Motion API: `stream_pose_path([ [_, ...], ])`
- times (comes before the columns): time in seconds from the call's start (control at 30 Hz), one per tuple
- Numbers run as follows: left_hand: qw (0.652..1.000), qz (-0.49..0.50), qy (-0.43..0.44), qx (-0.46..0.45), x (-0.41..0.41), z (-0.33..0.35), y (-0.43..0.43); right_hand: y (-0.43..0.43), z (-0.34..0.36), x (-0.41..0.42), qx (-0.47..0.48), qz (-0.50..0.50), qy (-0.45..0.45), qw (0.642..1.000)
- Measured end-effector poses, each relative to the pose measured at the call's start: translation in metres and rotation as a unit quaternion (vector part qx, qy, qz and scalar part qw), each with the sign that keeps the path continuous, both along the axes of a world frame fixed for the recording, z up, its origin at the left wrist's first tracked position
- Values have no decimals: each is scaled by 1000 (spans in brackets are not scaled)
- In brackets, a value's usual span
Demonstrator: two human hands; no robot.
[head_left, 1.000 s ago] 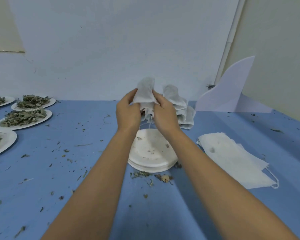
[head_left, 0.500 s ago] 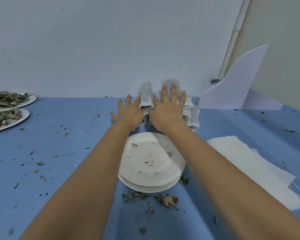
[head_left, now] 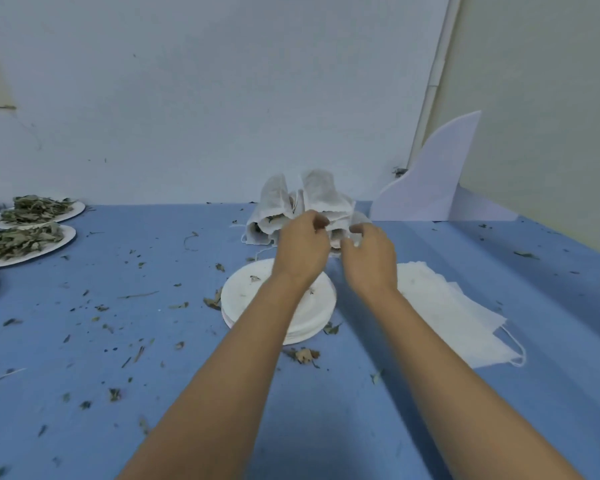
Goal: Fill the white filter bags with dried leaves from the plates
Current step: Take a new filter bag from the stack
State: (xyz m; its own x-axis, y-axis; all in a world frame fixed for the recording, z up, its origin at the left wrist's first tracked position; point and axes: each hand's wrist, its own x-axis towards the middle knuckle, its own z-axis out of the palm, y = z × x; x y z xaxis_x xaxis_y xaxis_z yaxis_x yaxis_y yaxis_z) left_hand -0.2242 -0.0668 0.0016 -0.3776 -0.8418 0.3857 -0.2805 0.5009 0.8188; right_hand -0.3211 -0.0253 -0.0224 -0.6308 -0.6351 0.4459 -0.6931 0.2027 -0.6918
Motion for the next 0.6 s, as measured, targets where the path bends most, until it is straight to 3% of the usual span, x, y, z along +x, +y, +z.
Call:
stream_pose_path([
  [0.13,997,-57,-34,50,-24,-17,40,30,-11,-18,-60,-78,-135,986],
  [0.23,987,-80,-107,90,-38,-31,53,43,-12,-33,-139,-116,-286,941],
  [0.33,978,-76,-146,124,-50,-39,52,49,-16,-40,-141,-128,-354,916],
  [0.6,947,-8,69,312,-69,-48,52,51,-23,-34,-166,-100,-368,909],
])
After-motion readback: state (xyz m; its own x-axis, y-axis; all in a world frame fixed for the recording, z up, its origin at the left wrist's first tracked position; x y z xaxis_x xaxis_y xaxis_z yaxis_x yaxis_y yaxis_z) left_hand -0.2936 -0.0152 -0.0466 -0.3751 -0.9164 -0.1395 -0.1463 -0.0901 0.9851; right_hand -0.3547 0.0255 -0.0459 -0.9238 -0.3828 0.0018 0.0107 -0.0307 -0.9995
